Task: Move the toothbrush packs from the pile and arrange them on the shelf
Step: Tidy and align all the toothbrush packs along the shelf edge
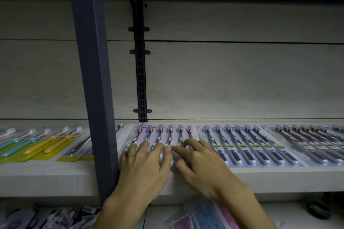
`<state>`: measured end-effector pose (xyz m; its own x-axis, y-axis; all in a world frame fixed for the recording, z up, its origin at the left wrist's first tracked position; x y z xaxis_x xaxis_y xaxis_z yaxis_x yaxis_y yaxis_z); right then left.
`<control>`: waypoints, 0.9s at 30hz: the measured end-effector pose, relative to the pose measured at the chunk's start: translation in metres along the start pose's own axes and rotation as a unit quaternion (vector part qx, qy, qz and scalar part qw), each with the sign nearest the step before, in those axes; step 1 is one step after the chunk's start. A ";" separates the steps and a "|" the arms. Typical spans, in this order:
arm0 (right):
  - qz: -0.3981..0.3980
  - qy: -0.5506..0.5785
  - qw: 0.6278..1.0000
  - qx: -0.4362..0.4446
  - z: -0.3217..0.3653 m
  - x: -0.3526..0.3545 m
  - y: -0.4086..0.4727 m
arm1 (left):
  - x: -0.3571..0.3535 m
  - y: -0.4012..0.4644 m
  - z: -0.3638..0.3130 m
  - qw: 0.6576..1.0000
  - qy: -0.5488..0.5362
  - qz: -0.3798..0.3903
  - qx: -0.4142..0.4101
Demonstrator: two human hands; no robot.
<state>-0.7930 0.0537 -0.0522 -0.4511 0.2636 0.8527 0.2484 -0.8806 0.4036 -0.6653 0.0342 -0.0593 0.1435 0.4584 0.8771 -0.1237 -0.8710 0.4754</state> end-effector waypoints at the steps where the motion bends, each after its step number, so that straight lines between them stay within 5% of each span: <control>1: -0.002 -0.002 1.000 0.002 0.000 0.000 0.000 | -0.001 0.000 0.000 1.000 0.005 -0.001 -0.003; 27: -0.051 -0.074 0.996 0.015 -0.006 0.028 -0.027 | 0.021 -0.039 -0.022 0.993 -0.066 -0.090 -0.026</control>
<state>-0.8178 0.0823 -0.0408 -0.3442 0.4089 0.8452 0.2341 -0.8344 0.4990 -0.6787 0.0814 -0.0578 0.2958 0.5752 0.7627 -0.1342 -0.7655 0.6293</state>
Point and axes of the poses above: each hand's wrist, its own y-axis towards the middle knuckle, its own x-axis out of the back of the hand, z = x × y, the point moved 8 cm from there along y, towards the middle knuckle, and after that the axes turned 9 degrees about y, right-handed, at the moved point
